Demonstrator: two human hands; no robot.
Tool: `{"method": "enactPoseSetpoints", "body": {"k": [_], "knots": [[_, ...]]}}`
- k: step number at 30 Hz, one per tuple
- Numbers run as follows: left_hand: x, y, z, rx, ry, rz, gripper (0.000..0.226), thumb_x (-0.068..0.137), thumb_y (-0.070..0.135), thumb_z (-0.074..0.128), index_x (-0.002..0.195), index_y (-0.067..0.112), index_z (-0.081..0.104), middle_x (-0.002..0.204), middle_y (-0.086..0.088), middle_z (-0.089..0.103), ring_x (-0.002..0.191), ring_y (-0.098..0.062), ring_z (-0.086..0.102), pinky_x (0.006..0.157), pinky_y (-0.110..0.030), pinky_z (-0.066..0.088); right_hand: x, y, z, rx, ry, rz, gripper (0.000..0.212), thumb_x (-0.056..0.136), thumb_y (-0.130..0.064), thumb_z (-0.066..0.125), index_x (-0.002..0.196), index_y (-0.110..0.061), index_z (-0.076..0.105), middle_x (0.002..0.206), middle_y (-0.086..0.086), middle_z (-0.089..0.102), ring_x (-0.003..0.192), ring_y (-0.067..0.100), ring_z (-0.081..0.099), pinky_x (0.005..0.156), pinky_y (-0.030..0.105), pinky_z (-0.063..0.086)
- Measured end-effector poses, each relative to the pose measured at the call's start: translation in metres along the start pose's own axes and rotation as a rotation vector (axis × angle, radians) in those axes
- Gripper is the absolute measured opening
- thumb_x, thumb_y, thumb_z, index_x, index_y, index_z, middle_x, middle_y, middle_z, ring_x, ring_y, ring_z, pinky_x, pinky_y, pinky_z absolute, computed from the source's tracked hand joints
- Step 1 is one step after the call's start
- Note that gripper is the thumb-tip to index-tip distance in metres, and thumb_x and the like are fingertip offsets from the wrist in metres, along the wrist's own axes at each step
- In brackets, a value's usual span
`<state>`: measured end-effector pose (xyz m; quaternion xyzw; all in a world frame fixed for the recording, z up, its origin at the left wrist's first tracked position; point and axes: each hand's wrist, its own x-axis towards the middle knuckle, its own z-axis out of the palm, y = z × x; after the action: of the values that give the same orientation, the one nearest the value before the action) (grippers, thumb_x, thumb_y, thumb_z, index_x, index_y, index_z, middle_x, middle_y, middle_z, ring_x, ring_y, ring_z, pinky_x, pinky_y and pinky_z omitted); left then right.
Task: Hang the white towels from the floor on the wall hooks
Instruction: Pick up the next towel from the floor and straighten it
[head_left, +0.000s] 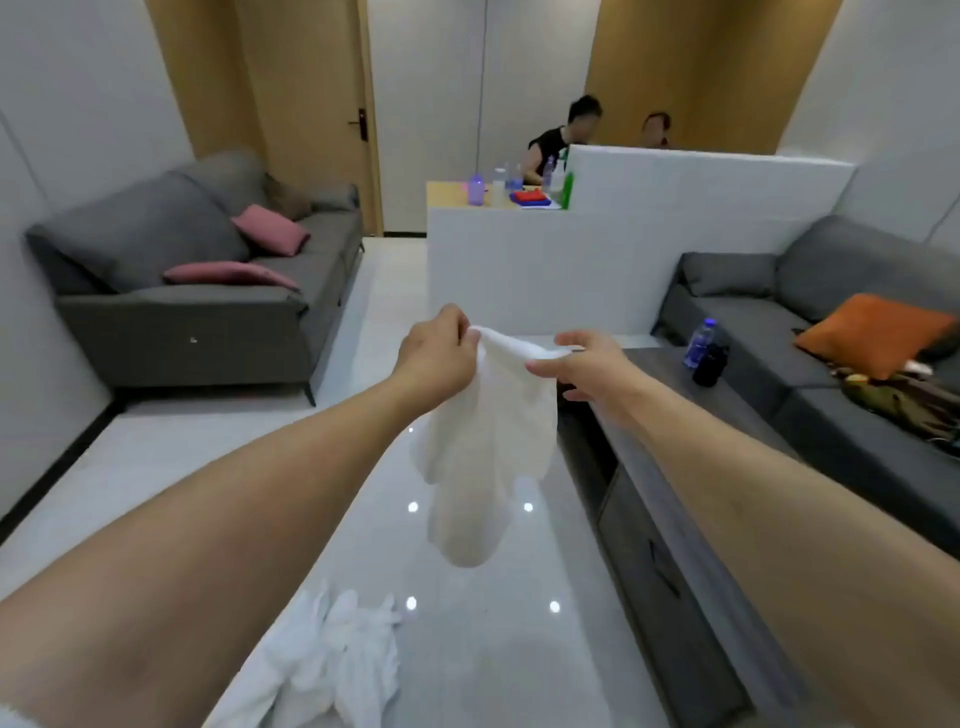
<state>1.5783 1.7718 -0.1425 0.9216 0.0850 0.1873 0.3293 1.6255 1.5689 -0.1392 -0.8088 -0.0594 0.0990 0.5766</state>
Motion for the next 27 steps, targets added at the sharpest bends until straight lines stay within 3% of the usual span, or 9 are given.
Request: {"method": "enactPoseSetpoints", "body": {"k": [5,7,12,17,19,21,25,27], "knots": [[0.019,0.107,0.036,-0.135,-0.03,0.163,0.016,0.1,0.037,0.04,0.1,0.024,0.05,0.087,0.002,0.057,0.083,-0.022,0.055,0.075,-0.038,0.047,-0.021,0.026,-0.079,0.155,0.166,0.039,0.073,0.071,-0.021,0.084,0.134,-0.015,0.048,0.125,0.008,0.058,0.104,0.023,0.06,0.07,0.033,0.048],[0.027,0.136,0.056,-0.177,-0.069,0.21,0.013,0.101,0.036,0.041,0.1,0.026,0.05,0.086,0.003,0.057,0.083,-0.02,0.055,0.074,-0.036,0.046,-0.025,0.04,-0.107,0.175,0.214,0.071,0.065,0.074,-0.02,0.082,0.131,-0.014,0.05,0.122,0.007,0.06,0.103,0.024,0.06,0.075,0.037,0.049],[0.049,0.191,0.118,-0.249,-0.151,0.264,0.009,0.101,0.035,0.043,0.097,0.032,0.051,0.088,0.003,0.057,0.078,-0.013,0.053,0.063,-0.03,0.039,-0.025,0.078,-0.172,0.12,0.254,0.199,0.026,0.078,-0.02,0.08,0.101,-0.014,0.07,0.101,0.004,0.073,0.092,0.021,0.067,0.085,0.04,0.054],[0.088,0.24,0.191,-0.252,-0.22,0.293,0.012,0.099,0.034,0.044,0.095,0.029,0.054,0.087,0.005,0.057,0.079,-0.016,0.053,0.07,-0.033,0.041,-0.003,0.107,-0.238,0.302,0.436,0.283,0.009,0.089,-0.01,0.069,0.096,-0.006,0.072,0.081,0.008,0.074,0.069,0.018,0.068,0.063,0.031,0.059],[0.11,0.26,0.221,-0.192,-0.245,0.298,0.011,0.095,0.032,0.047,0.092,0.028,0.057,0.089,0.003,0.059,0.081,-0.019,0.054,0.068,-0.031,0.04,0.009,0.112,-0.268,0.344,0.516,0.282,0.011,0.092,-0.01,0.064,0.097,-0.005,0.072,0.084,0.016,0.07,0.071,0.023,0.063,0.069,0.038,0.061],[0.131,0.279,0.251,-0.124,-0.289,0.302,0.011,0.087,0.026,0.051,0.094,0.029,0.059,0.096,0.002,0.063,0.086,-0.02,0.055,0.069,-0.03,0.041,0.024,0.111,-0.299,0.391,0.521,0.261,0.015,0.093,-0.012,0.06,0.102,-0.009,0.072,0.094,0.013,0.072,0.081,0.026,0.067,0.072,0.043,0.061],[0.162,0.316,0.31,-0.201,-0.619,0.489,0.059,0.076,0.008,0.063,0.129,0.033,0.055,0.131,0.006,0.056,0.115,-0.016,0.054,0.086,-0.024,0.044,0.066,0.1,-0.357,0.306,0.486,0.225,0.014,0.095,-0.016,0.061,0.102,-0.014,0.072,0.102,0.012,0.073,0.095,0.025,0.069,0.09,0.043,0.056],[0.173,0.334,0.337,-0.178,-0.817,0.607,0.07,0.074,0.008,0.071,0.137,0.033,0.051,0.137,0.009,0.053,0.121,-0.012,0.052,0.096,-0.025,0.045,0.089,0.097,-0.379,0.209,0.439,0.221,0.015,0.095,-0.018,0.061,0.1,-0.01,0.072,0.099,0.016,0.072,0.089,0.025,0.068,0.085,0.039,0.055]]}}
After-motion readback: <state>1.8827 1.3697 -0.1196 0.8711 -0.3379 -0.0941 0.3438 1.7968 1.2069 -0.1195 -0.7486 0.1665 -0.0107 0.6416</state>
